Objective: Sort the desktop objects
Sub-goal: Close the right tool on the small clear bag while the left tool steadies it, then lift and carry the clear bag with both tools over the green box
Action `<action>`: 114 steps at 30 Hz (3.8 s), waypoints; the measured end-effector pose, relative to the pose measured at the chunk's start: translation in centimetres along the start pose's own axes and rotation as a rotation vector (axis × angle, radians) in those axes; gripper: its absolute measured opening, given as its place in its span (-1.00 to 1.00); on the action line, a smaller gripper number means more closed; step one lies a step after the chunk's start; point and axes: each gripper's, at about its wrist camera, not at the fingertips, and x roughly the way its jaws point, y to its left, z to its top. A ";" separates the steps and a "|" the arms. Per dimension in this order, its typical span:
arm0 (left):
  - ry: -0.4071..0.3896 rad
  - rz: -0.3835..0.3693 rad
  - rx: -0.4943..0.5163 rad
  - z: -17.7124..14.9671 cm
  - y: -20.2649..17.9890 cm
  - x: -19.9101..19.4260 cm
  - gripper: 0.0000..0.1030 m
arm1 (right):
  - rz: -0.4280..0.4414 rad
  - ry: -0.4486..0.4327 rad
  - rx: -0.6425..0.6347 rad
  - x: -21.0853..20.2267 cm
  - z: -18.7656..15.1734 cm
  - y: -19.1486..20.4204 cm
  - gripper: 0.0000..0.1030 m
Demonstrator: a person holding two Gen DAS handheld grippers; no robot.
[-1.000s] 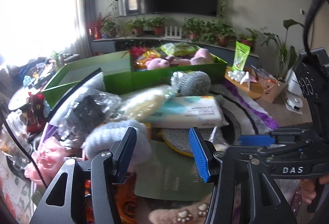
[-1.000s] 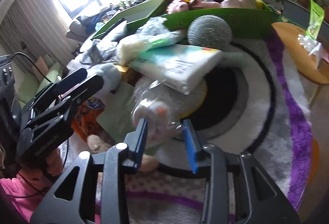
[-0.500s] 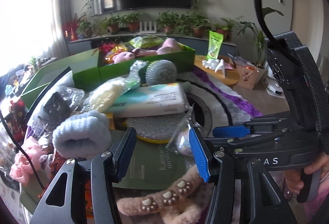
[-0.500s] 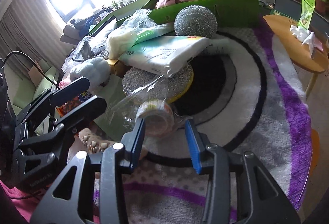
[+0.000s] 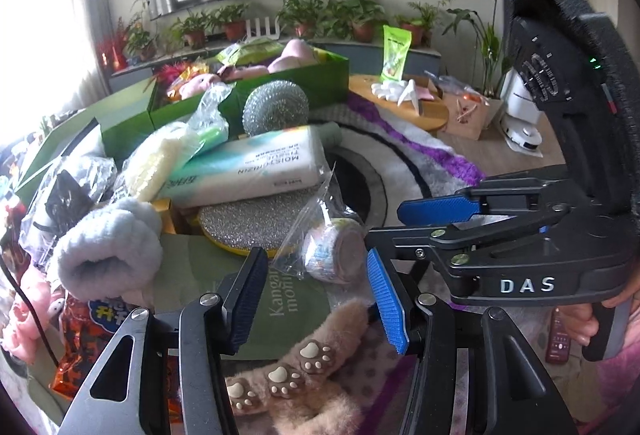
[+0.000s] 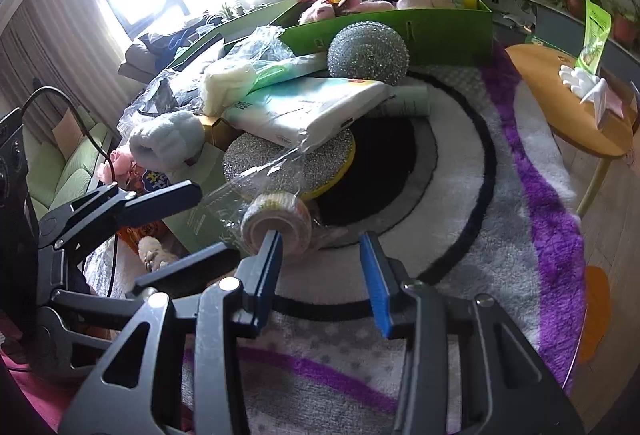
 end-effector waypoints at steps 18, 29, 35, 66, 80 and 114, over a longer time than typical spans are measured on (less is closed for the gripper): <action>0.056 0.022 -0.016 0.1 0.8 2.3 -0.14 | 0.111 0.014 -0.002 1.5 0.3 -1.2 -0.23; 0.050 0.016 0.008 0.2 0.6 2.6 -0.40 | 0.162 0.039 0.018 2.7 0.6 -2.1 -0.23; 0.048 0.018 0.028 0.2 0.3 2.9 -0.50 | 0.163 0.044 0.009 3.2 0.7 -1.8 -0.29; -0.046 -0.035 0.047 2.1 -0.6 -1.1 -0.57 | 0.153 -0.042 0.014 -1.3 1.2 0.0 -0.71; -0.142 0.025 0.078 5.3 -0.1 -4.1 -0.57 | 0.160 -0.132 -0.063 -4.6 4.4 1.3 -0.68; -0.235 0.064 0.134 14.6 4.8 -1.8 -0.57 | 0.202 -0.168 -0.058 -2.8 15.7 -0.1 -0.68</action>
